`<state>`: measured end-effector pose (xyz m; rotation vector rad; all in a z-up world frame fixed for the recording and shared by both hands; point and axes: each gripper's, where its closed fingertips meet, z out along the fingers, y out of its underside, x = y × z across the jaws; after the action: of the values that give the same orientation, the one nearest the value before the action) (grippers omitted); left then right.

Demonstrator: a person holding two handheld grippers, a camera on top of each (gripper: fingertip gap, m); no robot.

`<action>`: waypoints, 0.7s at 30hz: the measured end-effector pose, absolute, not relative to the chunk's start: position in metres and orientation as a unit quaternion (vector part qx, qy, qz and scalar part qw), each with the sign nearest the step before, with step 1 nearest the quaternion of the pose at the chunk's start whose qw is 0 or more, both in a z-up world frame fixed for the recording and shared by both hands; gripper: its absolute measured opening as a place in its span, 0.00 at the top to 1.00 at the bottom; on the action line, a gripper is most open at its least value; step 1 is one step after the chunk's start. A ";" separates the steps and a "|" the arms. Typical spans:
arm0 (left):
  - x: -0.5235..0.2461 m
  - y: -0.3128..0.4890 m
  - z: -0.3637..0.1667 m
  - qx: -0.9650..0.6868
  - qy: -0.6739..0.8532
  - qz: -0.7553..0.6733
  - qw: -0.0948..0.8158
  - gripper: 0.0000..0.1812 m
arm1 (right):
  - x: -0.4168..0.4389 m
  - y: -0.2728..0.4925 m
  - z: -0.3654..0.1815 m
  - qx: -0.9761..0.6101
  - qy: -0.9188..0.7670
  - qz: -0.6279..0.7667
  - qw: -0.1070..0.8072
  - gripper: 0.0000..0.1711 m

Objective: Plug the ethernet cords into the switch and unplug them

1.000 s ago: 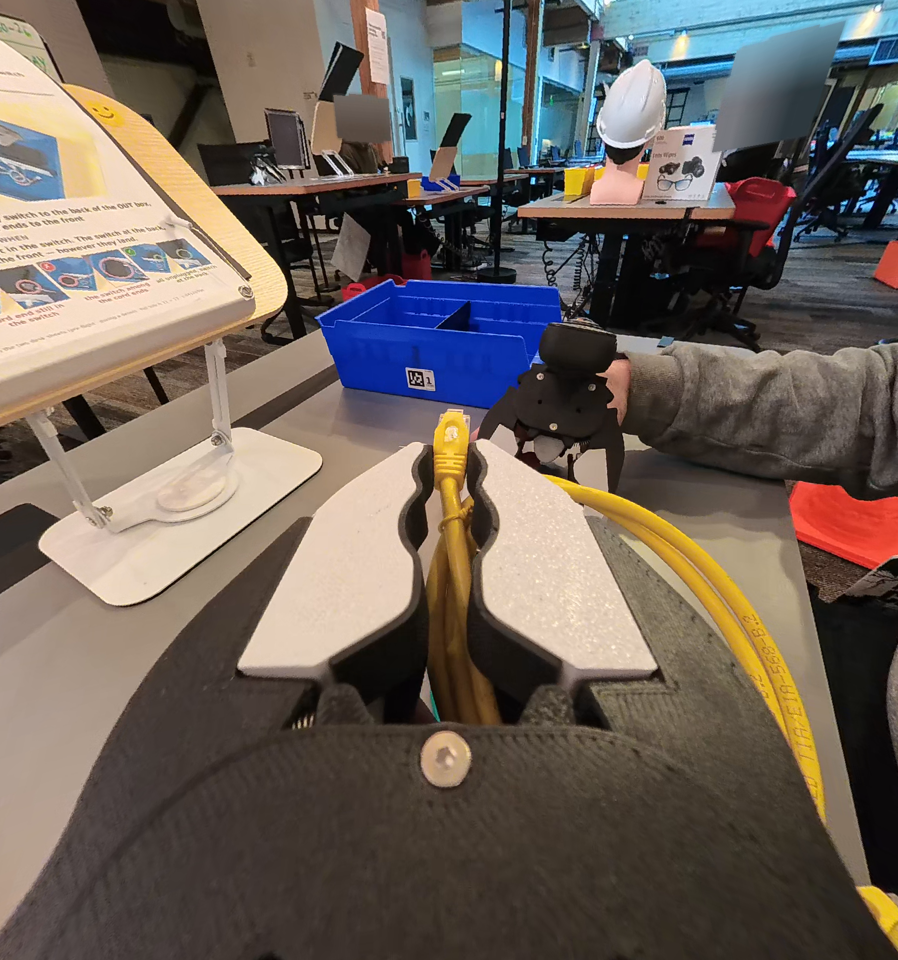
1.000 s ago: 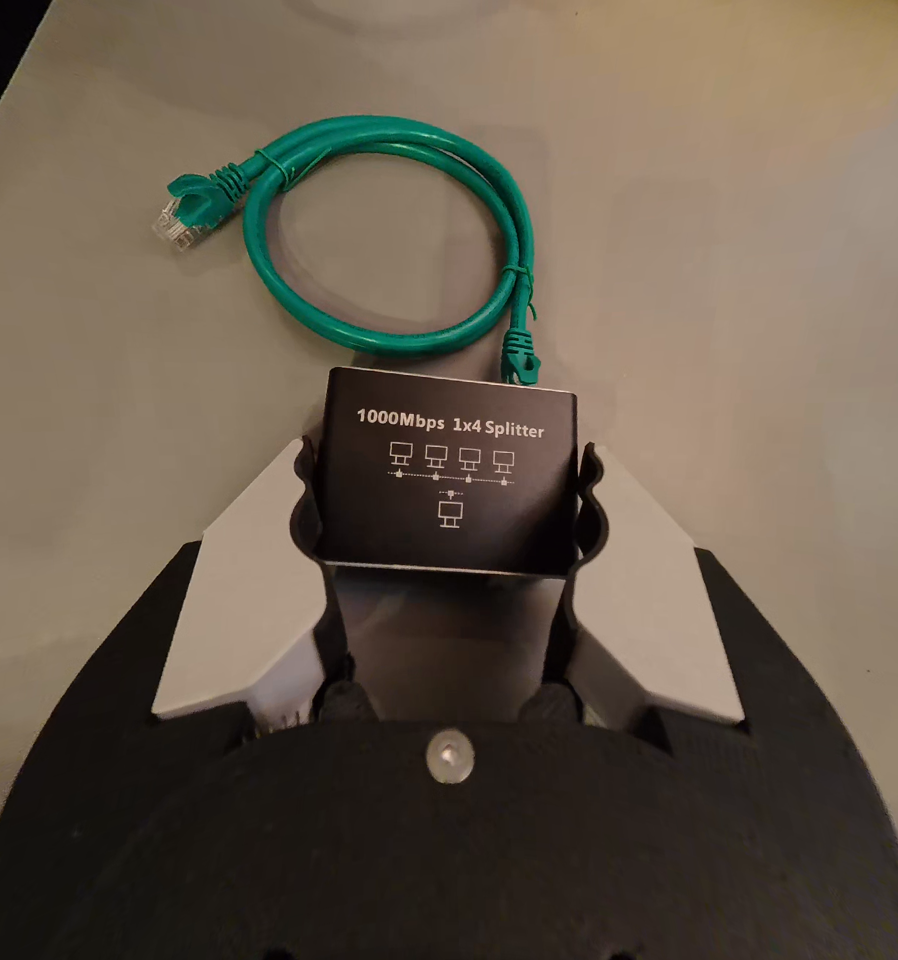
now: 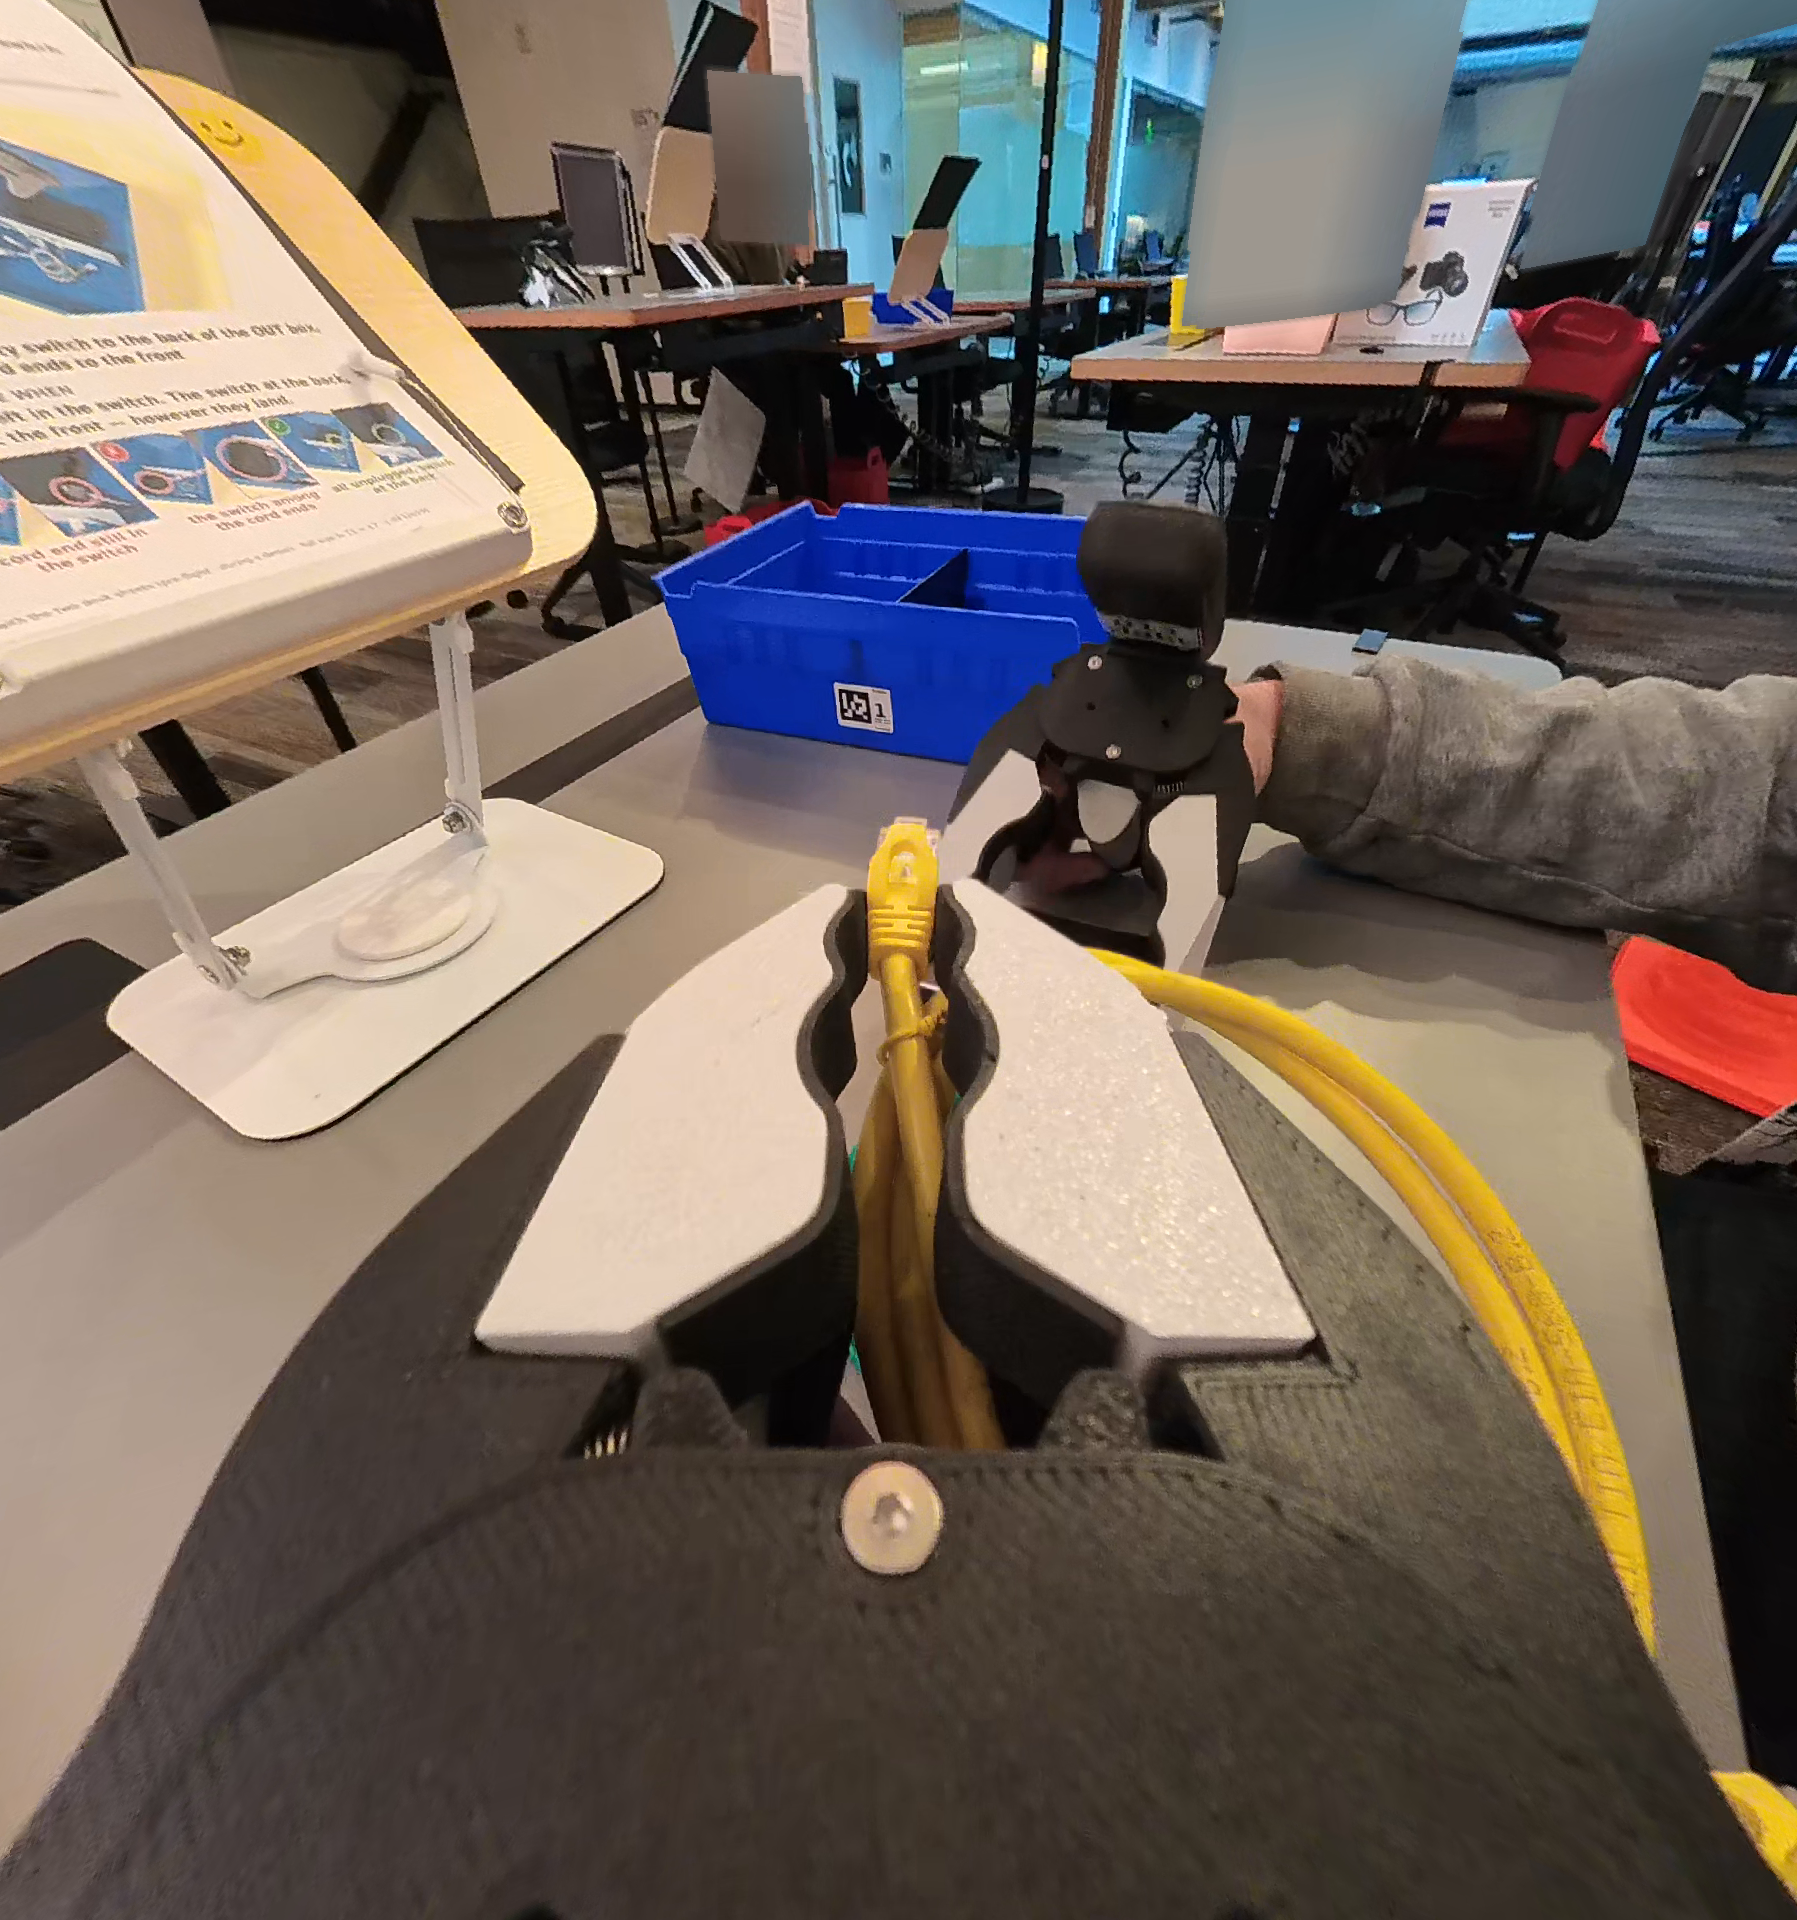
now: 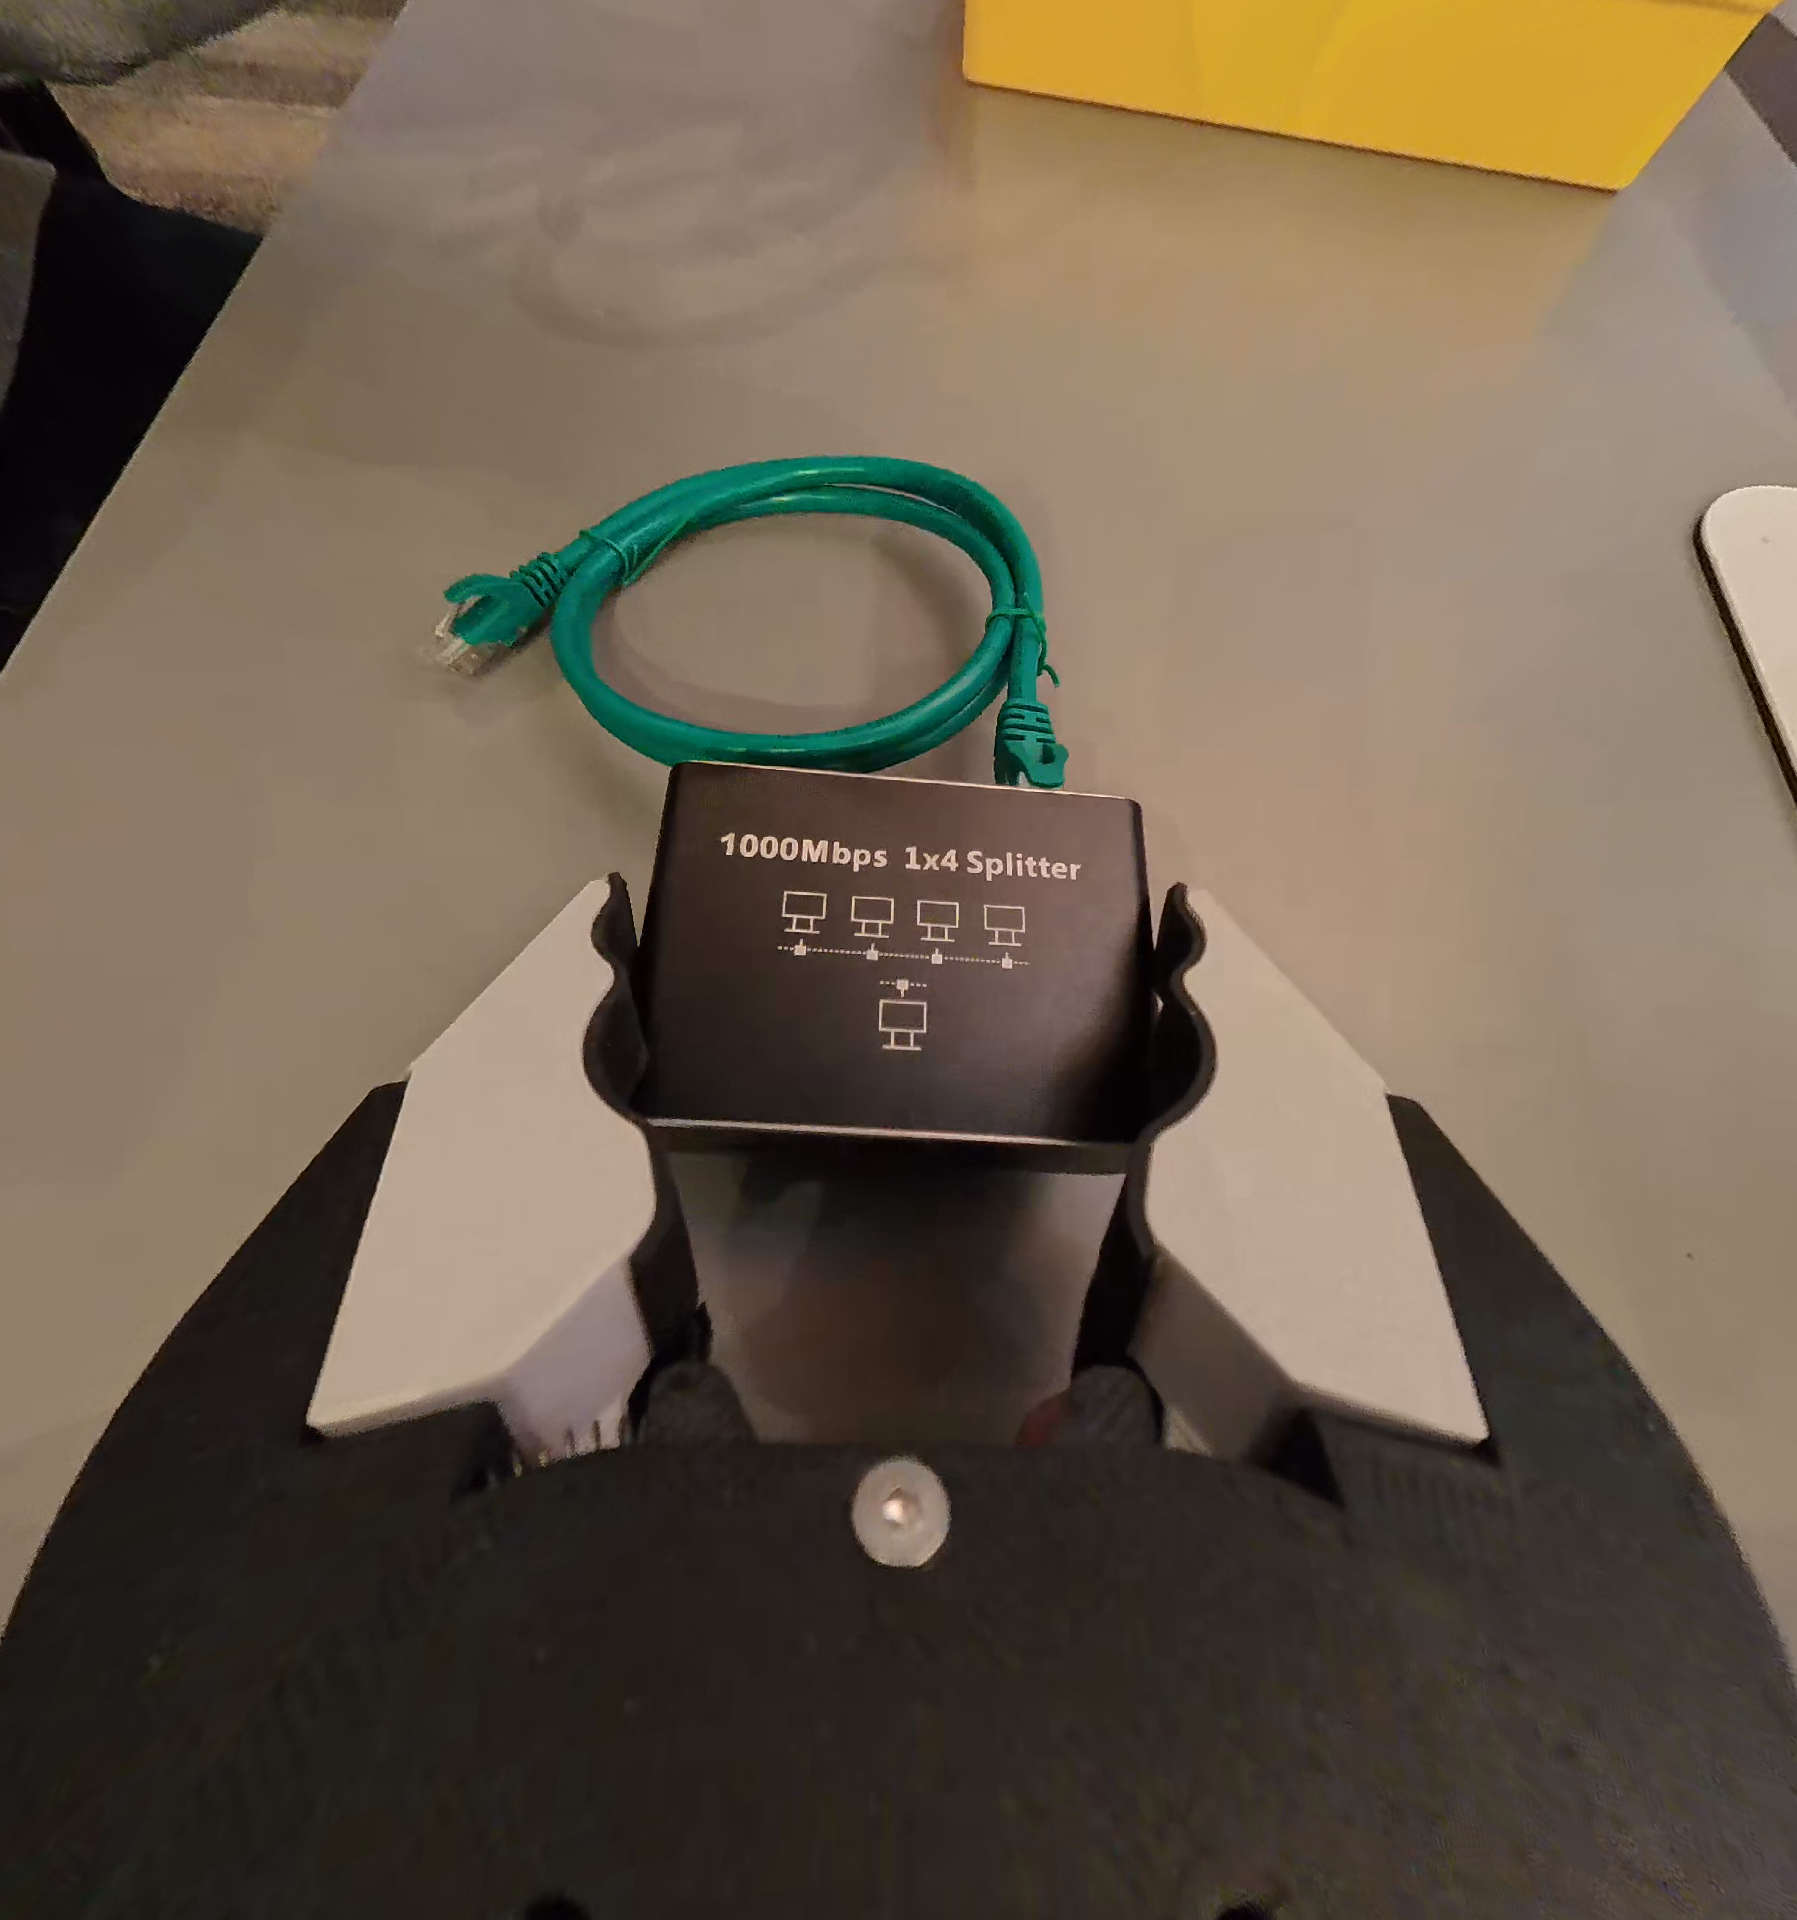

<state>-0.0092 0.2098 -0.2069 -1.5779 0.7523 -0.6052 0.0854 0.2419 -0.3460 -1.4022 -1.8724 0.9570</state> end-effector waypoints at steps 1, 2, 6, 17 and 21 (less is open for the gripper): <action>-0.008 0.210 -0.209 -0.683 0.325 -0.262 0.599 0.93 | 0.085 0.243 -0.345 -0.529 -0.703 0.365 0.304 0.44; -0.007 0.211 -0.212 -0.686 0.326 -0.263 0.595 0.93 | 0.085 0.243 -0.343 -0.529 -0.700 0.370 0.306 0.44; 0.000 0.212 -0.221 -0.692 0.330 -0.270 0.582 0.93 | 0.086 0.264 -0.317 -0.530 -0.645 0.407 0.369 1.00; 0.006 0.209 -0.236 -0.703 0.343 -0.267 0.563 0.93 | 0.102 0.216 -0.302 -0.585 -0.670 0.294 0.350 0.47; 0.002 0.208 -0.235 -0.701 0.342 -0.269 0.565 0.93 | 0.107 0.142 -0.302 -0.604 -0.656 0.318 0.323 0.33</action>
<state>0.0021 0.2078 -0.2350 -1.6484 0.8034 -0.6319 0.1074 0.1421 -0.3019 -1.5848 -1.7209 0.8338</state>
